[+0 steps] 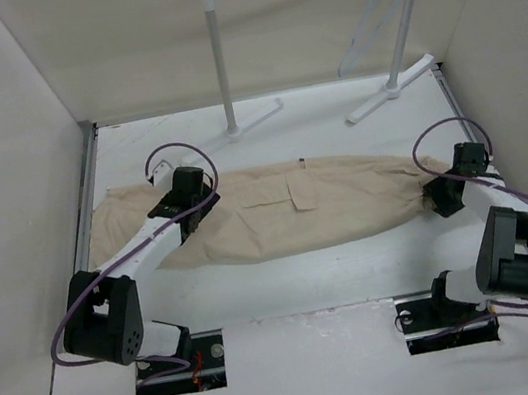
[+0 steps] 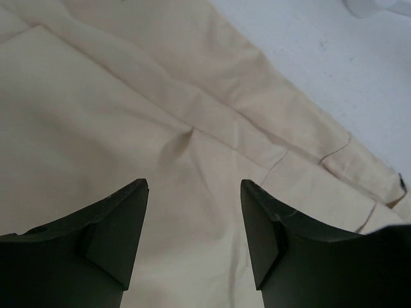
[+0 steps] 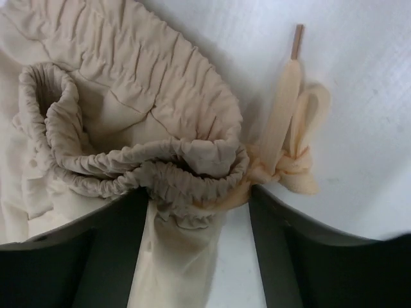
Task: Place the trousers on the hanger
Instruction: Fold the trousers at the center of the board.
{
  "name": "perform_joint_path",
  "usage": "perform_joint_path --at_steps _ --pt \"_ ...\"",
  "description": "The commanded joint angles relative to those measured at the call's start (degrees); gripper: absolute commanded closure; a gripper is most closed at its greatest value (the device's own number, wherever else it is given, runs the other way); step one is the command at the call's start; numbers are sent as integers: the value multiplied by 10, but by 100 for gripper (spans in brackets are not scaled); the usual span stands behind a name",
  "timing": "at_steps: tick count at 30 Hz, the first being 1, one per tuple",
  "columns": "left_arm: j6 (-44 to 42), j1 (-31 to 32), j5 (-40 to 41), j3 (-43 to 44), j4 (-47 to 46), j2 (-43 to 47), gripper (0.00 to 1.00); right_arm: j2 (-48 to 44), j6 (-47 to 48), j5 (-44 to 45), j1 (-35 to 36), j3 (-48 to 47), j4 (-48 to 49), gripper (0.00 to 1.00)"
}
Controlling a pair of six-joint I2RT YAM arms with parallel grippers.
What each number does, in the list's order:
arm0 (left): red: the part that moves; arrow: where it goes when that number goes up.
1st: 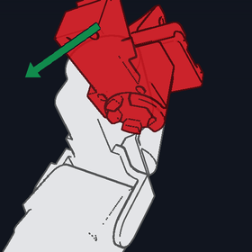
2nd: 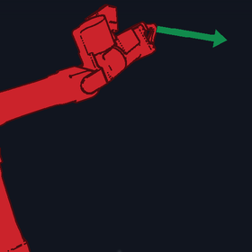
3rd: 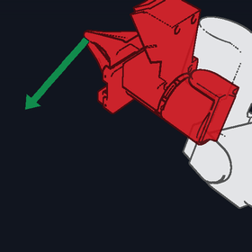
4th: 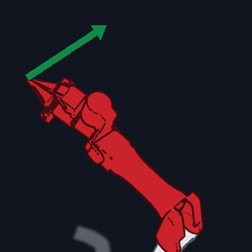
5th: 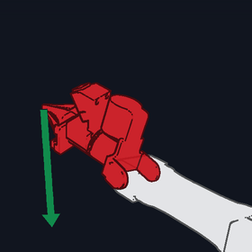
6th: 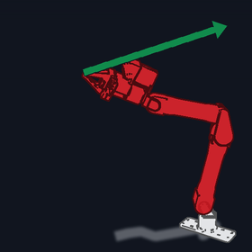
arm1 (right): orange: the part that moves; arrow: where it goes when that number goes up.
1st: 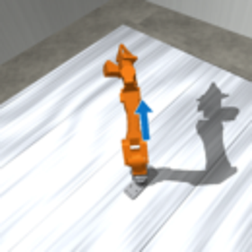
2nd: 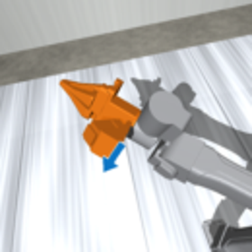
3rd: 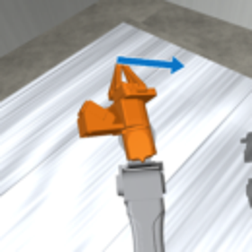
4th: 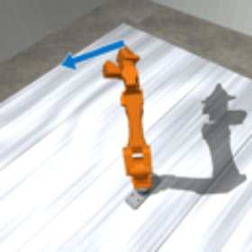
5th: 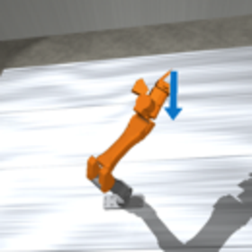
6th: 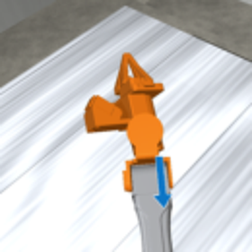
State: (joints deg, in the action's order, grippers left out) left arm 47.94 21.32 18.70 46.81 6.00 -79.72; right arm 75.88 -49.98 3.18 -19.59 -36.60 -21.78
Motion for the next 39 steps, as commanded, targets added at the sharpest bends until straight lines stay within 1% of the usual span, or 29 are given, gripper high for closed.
perform_joint_path --at_steps 1,2,3,4,6,9,12,14,17,21,24,26,28,31,35,39 --pt "10 -17 8 -25 3 39 43 35 -23 -5 -6 -2 44 55" --pt "12 -20 7 -29 5 41 43 31 -28 2 -6 -9 39 71" --pt "12 -22 6 -29 8 43 43 18 -35 9 -8 -15 37 79" --pt "12 -22 5 -29 9 45 43 0 -38 17 -8 -26 27 83" --pt "12 -16 5 -29 13 46 43 -40 -35 55 -9 -61 -9 87" --pt "14 -2 8 -22 23 42 43 -105 -16 110 -12 -138 -69 88" --pt "15 17 10 -10 32 38 44 -149 6 126 -16 -219 -111 88" --pt "17 42 14 6 41 31 44 -171 17 130 -15 -281 -139 88" --pt "19 76 27 28 52 19 44 -184 44 131 -7 -330 -155 88" --pt "29 113 45 55 78 24 44 -203 70 130 43 -345 -159 88" --pt "35 119 68 65 106 54 44 -200 90 125 116 -361 -159 87" --pt "29 107 78 74 131 79 44 -193 95 125 176 -373 -156 87" --pt "28 74 79 83 163 112 43 -180 100 129 240 -392 -153 87" --pt "25 5 51 101 197 158 42 -157 100 142 327 -425 -157 87" --pt "22 -79 17 108 196 197 42 -110 74 218 469 -479 -184 87" --pt "25 -148 -11 99 171 194 42 -25 60 284 602 -559 -191 86"
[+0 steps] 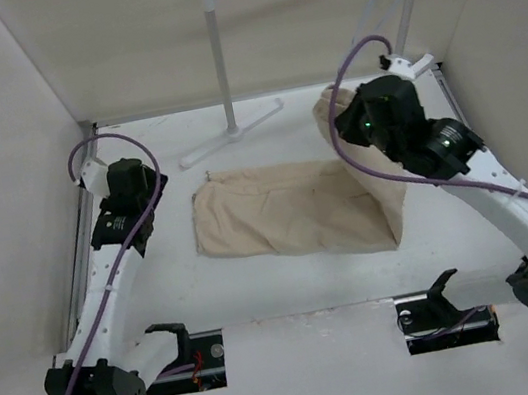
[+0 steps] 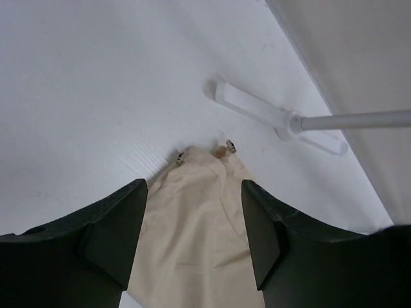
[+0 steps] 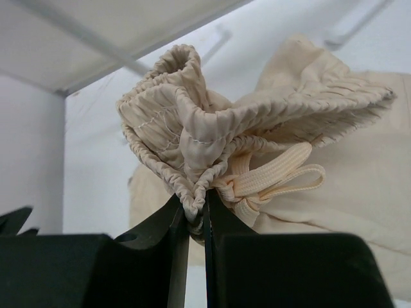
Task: Place the trousers on the hanger
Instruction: Fold the trousers at the center of the board.
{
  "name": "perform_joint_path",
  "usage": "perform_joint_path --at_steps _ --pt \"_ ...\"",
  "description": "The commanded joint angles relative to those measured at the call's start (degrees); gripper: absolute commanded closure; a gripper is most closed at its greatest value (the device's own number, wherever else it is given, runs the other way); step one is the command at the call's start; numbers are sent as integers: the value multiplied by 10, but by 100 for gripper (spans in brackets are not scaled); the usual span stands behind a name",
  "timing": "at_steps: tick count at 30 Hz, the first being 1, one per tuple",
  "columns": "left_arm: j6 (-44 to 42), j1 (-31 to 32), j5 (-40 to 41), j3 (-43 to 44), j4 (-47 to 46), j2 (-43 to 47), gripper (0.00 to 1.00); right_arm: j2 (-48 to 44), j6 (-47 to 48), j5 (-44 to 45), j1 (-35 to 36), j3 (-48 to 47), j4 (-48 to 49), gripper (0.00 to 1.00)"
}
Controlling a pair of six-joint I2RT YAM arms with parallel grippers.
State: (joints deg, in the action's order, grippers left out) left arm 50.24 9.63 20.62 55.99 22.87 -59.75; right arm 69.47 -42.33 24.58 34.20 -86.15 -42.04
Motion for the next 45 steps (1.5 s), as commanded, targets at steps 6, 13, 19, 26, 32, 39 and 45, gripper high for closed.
perform_joint_path --at_steps 6,13,19,26,32,39,45 --pt "14 -105 -47 -23 -15 -3 42 258 -15 73 223 -214 16 80" --pt "17 -186 -71 -52 -19 24 41 432 -28 -93 294 -278 44 39" --pt "13 -142 -85 -59 -24 11 43 296 -11 -98 242 -115 83 31" --pt "22 117 -51 -32 -98 -107 49 96 -28 -158 94 184 140 83" --pt "29 171 -53 -25 -157 -233 51 14 -60 -190 29 382 178 87" --pt "37 127 -22 -146 -138 -191 52 -32 -110 -209 9 532 211 87" --pt "37 103 -18 -219 -106 -111 51 -42 -130 -210 14 589 210 86"
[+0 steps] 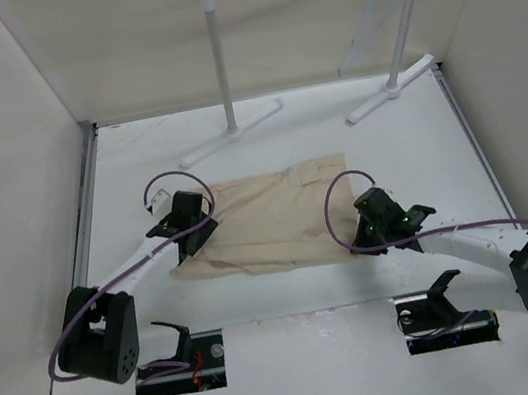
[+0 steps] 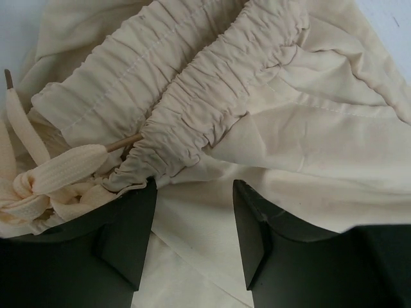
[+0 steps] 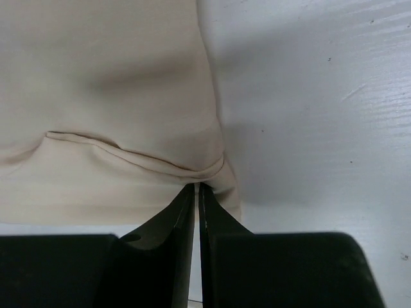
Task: Place the trousers on the hanger
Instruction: Fold the trousers at the center of the board.
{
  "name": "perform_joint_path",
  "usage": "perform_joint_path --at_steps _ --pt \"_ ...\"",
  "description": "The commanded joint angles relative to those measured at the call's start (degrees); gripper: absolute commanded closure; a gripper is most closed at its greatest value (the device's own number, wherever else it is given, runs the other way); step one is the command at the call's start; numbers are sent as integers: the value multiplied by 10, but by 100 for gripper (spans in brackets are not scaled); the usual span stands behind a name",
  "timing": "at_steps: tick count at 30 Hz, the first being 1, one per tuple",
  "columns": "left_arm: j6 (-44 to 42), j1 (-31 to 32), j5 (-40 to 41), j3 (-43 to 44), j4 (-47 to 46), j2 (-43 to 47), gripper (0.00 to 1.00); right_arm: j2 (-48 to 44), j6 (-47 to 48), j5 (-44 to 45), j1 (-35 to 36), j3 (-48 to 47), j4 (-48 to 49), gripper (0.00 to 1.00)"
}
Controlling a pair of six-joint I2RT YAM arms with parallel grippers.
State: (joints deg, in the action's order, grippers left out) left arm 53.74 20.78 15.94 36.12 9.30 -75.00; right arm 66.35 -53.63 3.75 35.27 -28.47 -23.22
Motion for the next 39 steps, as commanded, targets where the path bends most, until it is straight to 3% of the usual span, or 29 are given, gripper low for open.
perform_joint_path --at_steps 1,6,11,15,18,23,25,30,32,34,36,37,39 --pt "4 -11 30 -23 43 56 50 -12 -15 -3 4 13 18 86" --pt "0 -5 32 16 98 136 45 -42 11 -1 4 -67 -42 80" --pt "-5 33 42 83 107 130 45 -4 27 1 4 -159 -24 77" --pt "1 89 44 102 77 73 45 69 25 -6 -4 -153 70 78" --pt "3 118 51 95 42 39 46 134 13 -24 -22 -133 116 86" --pt "3 92 56 47 33 34 46 110 0 -23 -24 -113 107 88" --pt "1 78 46 35 39 57 46 82 18 -25 -24 -137 87 80" --pt "-7 70 43 60 65 115 46 21 83 -44 -50 -273 4 39" --pt "-14 70 44 78 70 127 46 8 111 -73 -79 -334 -16 34" --pt "-26 70 44 93 70 130 47 5 134 -98 -123 -394 -23 45" --pt "-37 70 39 101 67 127 53 19 157 -119 -181 -457 -22 73" --pt "-41 73 37 103 64 124 60 37 164 -128 -212 -493 -27 86" --pt "-48 77 26 103 62 120 77 80 178 -139 -262 -571 -39 92"
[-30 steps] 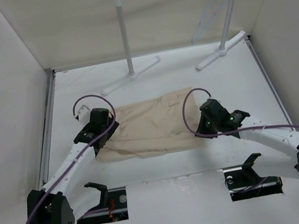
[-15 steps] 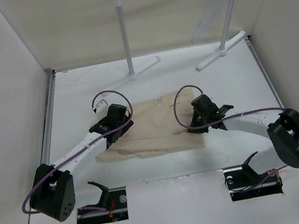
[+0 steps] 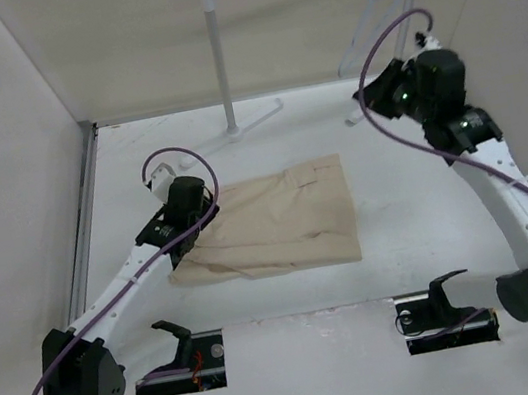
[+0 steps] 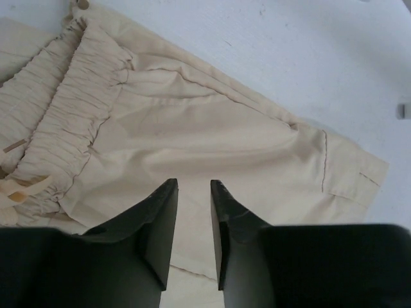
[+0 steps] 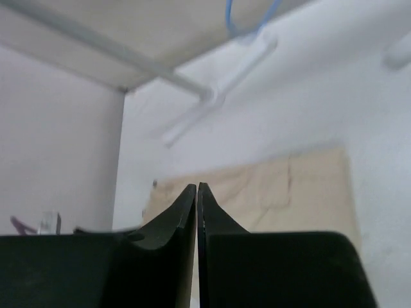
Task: Place the trousers on the hanger
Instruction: Fold the trousers at the center of the board, then pick up the hanger from the clothesline.
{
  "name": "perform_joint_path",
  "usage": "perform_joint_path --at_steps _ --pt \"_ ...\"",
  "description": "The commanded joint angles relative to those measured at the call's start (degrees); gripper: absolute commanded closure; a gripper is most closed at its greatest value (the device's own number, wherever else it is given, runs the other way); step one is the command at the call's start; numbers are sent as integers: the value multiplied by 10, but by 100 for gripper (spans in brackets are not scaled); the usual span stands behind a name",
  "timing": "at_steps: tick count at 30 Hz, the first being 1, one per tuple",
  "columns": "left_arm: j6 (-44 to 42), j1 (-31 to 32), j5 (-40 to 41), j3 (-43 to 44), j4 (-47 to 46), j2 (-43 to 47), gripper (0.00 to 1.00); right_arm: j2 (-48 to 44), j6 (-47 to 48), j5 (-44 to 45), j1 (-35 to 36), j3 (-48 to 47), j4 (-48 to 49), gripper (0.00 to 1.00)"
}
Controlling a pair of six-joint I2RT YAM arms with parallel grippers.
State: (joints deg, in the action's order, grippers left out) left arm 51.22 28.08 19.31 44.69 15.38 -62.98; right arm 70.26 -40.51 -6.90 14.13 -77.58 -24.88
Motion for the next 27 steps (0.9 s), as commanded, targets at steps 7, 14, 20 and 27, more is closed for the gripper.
perform_joint_path --at_steps 7,14,20,27 --pt "-26 33 -7 11 6 -8 86 233 92 -53 -114 -290 -12 48" --pt "-19 48 -7 -2 9 -10 77 340 93 -117 -121 -380 40 52" --pt "-13 61 3 0 13 -14 71 349 103 -141 -117 -376 83 80" --pt "-28 48 5 50 20 -35 47 313 124 -169 -121 -408 81 92"
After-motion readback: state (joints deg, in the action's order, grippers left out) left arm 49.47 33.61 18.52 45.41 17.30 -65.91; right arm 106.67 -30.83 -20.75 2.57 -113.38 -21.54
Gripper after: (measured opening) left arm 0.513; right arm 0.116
